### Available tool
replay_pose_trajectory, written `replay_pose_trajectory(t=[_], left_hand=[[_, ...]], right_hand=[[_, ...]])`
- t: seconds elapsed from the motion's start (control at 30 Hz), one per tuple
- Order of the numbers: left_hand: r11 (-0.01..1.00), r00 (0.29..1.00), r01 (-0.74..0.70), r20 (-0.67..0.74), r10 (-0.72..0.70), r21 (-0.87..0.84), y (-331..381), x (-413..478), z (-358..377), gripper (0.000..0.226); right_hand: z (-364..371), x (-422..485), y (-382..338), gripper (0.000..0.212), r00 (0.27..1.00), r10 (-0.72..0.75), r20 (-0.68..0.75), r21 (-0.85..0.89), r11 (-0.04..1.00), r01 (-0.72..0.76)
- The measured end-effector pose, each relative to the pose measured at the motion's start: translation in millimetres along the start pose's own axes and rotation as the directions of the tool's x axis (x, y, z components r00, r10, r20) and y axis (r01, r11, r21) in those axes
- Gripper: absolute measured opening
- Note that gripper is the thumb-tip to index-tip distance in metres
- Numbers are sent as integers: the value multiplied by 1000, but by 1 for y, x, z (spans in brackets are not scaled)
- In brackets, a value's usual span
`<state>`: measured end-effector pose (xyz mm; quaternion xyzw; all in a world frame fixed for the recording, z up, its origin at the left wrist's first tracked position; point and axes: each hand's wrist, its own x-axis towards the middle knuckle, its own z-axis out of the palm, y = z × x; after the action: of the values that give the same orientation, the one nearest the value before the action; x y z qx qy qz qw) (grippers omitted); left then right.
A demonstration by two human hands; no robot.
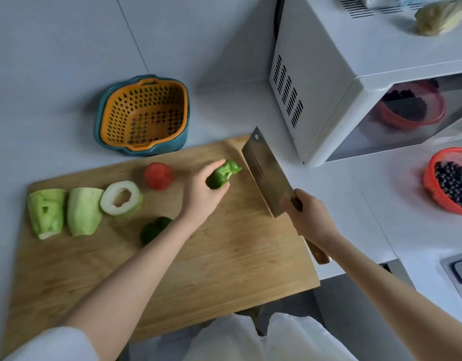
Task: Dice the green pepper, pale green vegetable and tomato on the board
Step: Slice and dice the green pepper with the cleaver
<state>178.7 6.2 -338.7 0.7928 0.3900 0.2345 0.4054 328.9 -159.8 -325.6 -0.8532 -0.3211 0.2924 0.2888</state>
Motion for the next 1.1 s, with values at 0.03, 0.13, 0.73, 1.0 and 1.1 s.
replay_pose_trajectory(t=[0.03,0.13,0.73,1.0,1.1], left_hand=[[994,996,-74,49,70,86,-5,0,8,52],[925,932,-238,337,132,297,-23,-11,19,57],[927,900,-242,423,103,288,-37,0,-14,32],[918,891,-280,432,140,281,-37,4,-11,29],[903,878,-323,445,175,282,-38,5,-13,30]], right_hand=[[-1,0,0,29,1000,0,0,-12,1000,0],[0,-1,-3,30,999,-42,0,-101,994,42],[5,-14,-53,33,988,4,151,-316,948,45],[14,-14,-66,35,981,17,191,-413,908,65],[18,-14,-69,35,982,17,189,-442,895,69]])
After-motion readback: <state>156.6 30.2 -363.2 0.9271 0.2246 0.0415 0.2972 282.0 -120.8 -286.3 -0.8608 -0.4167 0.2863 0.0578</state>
